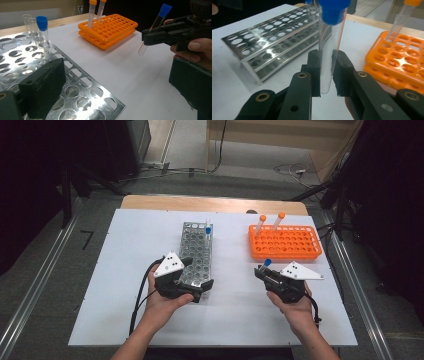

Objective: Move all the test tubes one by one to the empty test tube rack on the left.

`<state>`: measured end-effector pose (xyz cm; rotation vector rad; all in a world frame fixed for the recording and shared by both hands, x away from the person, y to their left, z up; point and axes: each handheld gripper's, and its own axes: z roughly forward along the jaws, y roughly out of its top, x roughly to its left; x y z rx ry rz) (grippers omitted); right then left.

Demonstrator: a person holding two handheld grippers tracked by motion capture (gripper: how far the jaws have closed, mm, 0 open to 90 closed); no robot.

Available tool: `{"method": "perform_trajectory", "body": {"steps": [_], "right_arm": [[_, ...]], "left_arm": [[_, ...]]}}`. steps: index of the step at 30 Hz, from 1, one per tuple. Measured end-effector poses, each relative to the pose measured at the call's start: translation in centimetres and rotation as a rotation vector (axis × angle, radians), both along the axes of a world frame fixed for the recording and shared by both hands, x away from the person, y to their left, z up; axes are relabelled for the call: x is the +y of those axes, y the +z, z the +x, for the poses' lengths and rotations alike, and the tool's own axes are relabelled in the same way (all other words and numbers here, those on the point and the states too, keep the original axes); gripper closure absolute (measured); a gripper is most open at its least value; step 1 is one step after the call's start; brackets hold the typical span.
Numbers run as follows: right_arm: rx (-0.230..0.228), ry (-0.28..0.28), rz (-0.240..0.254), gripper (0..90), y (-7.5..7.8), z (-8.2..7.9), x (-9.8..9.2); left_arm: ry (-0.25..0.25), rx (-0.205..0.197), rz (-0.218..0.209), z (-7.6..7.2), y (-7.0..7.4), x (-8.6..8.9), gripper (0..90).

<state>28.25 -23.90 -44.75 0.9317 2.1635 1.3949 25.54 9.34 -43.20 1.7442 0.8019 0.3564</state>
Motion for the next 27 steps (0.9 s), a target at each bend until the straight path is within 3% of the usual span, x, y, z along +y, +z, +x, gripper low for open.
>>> {"method": "perform_trajectory", "body": {"steps": [6,13,22,27], "right_arm": [[0.002,0.060,-0.012,75.0,-0.1,-1.8,1.3],[0.003,0.137,-0.031,75.1,-0.4,-2.7,3.1],[0.020,0.204,-0.053,75.1,-0.8,-3.5,5.3],[0.028,0.235,-0.064,75.1,-0.9,-3.8,6.1]], "left_arm": [[-0.025,-0.004,0.004,-0.3,0.2,-0.8,0.9],[-0.061,-0.013,0.000,-0.7,0.4,-1.5,4.4],[-0.126,-0.010,-0.019,-1.1,0.3,-3.0,19.7],[-0.150,-0.013,-0.009,-1.4,0.2,-4.1,30.3]]}}
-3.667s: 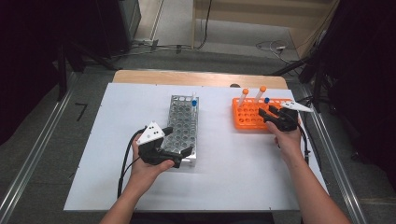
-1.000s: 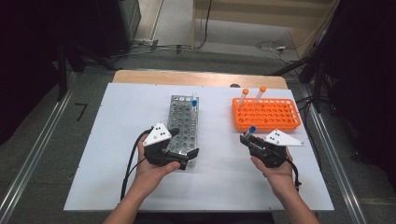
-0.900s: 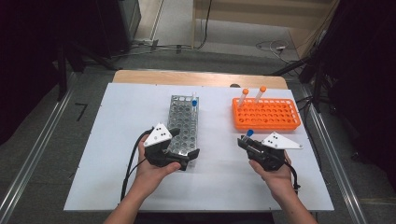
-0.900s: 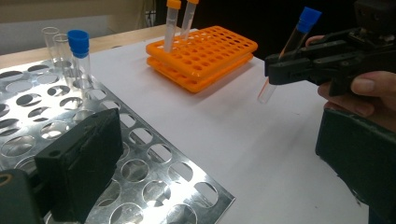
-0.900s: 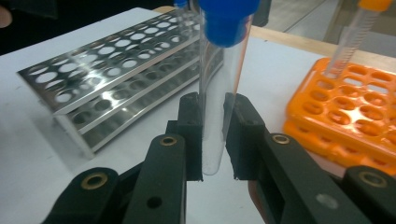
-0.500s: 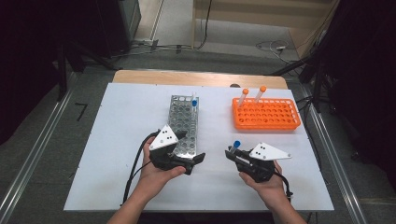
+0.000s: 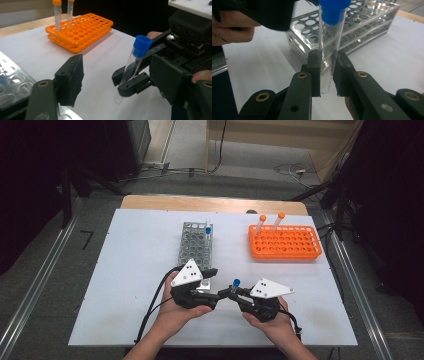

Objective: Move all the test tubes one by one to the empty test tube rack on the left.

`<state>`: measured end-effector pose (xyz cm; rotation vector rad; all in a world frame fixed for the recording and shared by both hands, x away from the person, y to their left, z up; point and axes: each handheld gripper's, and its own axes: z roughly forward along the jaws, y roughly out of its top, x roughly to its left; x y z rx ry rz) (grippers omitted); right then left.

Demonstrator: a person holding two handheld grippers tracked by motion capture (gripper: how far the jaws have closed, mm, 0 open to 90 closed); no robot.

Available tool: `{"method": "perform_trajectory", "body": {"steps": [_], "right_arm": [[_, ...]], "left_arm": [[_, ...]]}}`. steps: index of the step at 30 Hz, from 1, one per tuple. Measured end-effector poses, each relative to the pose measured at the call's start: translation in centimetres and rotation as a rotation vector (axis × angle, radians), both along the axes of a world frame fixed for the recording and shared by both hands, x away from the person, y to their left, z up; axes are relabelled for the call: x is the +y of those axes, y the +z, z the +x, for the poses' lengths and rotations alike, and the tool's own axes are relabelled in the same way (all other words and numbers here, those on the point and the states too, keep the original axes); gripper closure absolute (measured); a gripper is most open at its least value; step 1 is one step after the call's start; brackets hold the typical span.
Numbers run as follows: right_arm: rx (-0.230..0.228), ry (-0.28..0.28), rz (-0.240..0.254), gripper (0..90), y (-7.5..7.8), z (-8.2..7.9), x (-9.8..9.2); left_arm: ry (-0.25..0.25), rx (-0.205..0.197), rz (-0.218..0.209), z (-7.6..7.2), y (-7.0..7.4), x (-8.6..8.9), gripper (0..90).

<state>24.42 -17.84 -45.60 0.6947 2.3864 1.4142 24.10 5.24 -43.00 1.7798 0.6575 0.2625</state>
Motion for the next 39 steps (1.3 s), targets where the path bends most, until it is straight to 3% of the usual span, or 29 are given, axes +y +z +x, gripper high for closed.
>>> {"method": "perform_trajectory", "body": {"steps": [10,14,22,28,34,39], "right_arm": [[-0.001,0.043,-0.026,75.1,-0.1,-0.6,1.1],[0.000,0.045,-0.026,75.1,-0.1,-0.6,1.1],[-0.005,0.038,-0.023,74.4,-0.2,-0.4,1.0],[-0.030,0.037,0.020,54.5,0.0,-0.2,0.0],[-0.026,0.024,0.061,35.6,0.4,0.5,-2.0],[-0.028,-0.001,0.062,17.9,0.7,0.9,-3.6]], "left_arm": [[-0.052,-0.036,0.031,-0.6,0.0,-1.3,63.0],[-0.068,-0.043,0.032,-0.6,-0.1,-1.4,71.7],[-0.053,-0.029,0.027,-0.2,0.0,-1.1,75.8],[-0.027,-0.024,0.026,0.4,0.2,-0.8,75.9],[0.002,-0.018,0.027,1.2,0.3,-0.4,76.0],[0.028,-0.017,0.026,1.9,0.5,0.0,76.0]]}}
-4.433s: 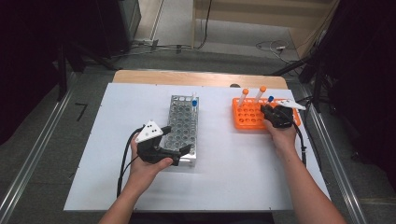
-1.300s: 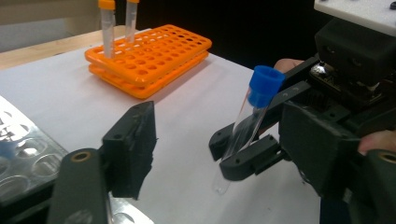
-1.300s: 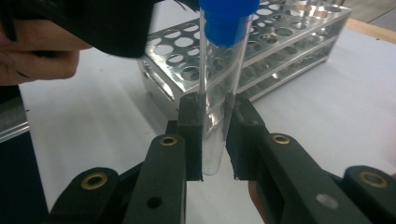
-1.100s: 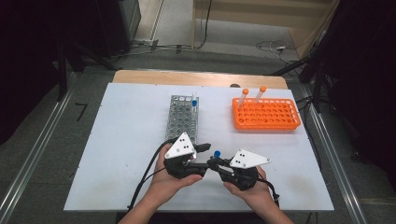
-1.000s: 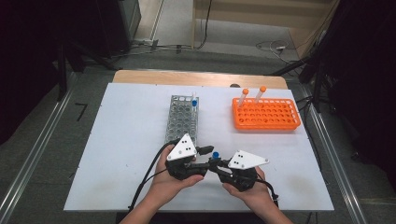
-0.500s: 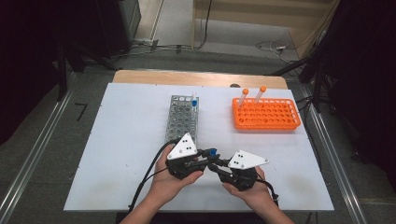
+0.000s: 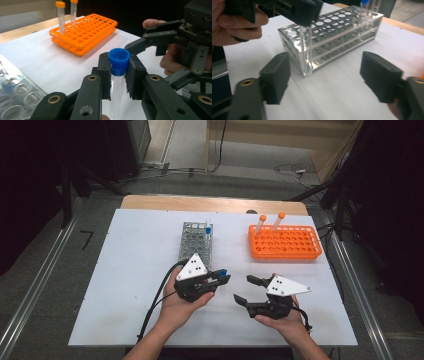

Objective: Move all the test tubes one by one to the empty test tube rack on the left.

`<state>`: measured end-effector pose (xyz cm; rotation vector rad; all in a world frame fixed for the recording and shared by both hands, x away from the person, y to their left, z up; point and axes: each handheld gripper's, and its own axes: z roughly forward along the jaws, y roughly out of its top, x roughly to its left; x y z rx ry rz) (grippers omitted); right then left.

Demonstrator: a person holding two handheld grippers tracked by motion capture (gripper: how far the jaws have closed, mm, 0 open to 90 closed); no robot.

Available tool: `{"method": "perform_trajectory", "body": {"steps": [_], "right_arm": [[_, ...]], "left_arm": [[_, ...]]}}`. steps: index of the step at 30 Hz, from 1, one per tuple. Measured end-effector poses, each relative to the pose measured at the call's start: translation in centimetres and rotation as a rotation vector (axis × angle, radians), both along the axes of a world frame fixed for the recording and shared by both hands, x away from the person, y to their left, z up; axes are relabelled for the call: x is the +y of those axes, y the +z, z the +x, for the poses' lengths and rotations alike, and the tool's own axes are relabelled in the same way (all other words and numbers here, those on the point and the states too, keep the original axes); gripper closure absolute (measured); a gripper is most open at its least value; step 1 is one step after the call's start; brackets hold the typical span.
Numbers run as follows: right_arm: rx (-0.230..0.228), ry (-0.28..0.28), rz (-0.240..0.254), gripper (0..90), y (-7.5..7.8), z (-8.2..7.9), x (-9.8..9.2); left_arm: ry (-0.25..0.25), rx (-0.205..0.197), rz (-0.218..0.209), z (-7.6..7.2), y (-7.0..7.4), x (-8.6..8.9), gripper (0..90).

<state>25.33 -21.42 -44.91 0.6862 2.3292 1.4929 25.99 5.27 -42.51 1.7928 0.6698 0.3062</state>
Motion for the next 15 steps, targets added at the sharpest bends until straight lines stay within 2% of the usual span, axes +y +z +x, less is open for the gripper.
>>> {"method": "perform_trajectory", "body": {"steps": [4,15], "right_arm": [[0.030,-0.006,-0.003,5.2,0.0,0.2,-1.2],[0.050,-0.060,0.013,2.8,-0.5,-0.1,-5.5]], "left_arm": [[0.020,-0.007,-0.003,0.6,0.4,0.4,76.0],[0.078,-0.028,-0.006,2.8,1.5,1.7,76.0]]}}
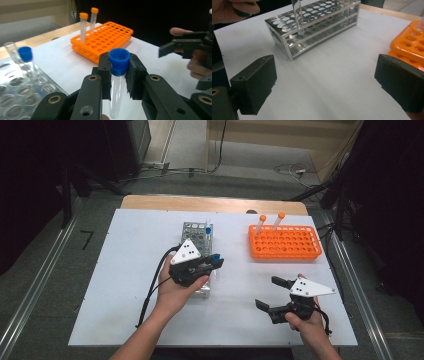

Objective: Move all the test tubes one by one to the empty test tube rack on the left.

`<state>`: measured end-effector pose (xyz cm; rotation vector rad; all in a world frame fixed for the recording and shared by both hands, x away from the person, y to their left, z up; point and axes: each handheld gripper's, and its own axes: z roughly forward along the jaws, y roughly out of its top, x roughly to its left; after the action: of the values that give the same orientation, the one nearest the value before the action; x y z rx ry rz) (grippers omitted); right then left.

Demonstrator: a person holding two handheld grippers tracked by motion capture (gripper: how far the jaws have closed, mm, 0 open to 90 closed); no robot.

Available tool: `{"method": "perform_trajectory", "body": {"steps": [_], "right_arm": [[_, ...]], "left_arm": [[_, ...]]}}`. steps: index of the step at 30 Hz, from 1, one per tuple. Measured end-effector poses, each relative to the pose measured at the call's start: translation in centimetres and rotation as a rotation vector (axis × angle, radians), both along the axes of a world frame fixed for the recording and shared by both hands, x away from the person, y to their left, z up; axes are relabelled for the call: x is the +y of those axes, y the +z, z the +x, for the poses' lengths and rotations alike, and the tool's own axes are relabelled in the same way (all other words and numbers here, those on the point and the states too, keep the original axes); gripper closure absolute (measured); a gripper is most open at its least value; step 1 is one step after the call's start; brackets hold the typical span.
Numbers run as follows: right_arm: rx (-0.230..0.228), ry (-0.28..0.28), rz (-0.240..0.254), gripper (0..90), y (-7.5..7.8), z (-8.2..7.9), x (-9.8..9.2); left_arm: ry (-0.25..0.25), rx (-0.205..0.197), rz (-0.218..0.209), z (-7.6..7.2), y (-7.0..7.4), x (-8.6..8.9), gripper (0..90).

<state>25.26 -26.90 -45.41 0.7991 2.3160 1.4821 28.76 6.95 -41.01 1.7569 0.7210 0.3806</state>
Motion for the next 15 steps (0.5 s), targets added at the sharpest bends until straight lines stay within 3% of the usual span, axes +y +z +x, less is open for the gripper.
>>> {"method": "perform_trajectory", "body": {"steps": [15], "right_arm": [[0.033,-0.078,0.018,2.2,-0.6,0.2,-4.4]], "left_arm": [[0.110,-0.017,0.000,3.6,0.7,1.9,76.0]]}}
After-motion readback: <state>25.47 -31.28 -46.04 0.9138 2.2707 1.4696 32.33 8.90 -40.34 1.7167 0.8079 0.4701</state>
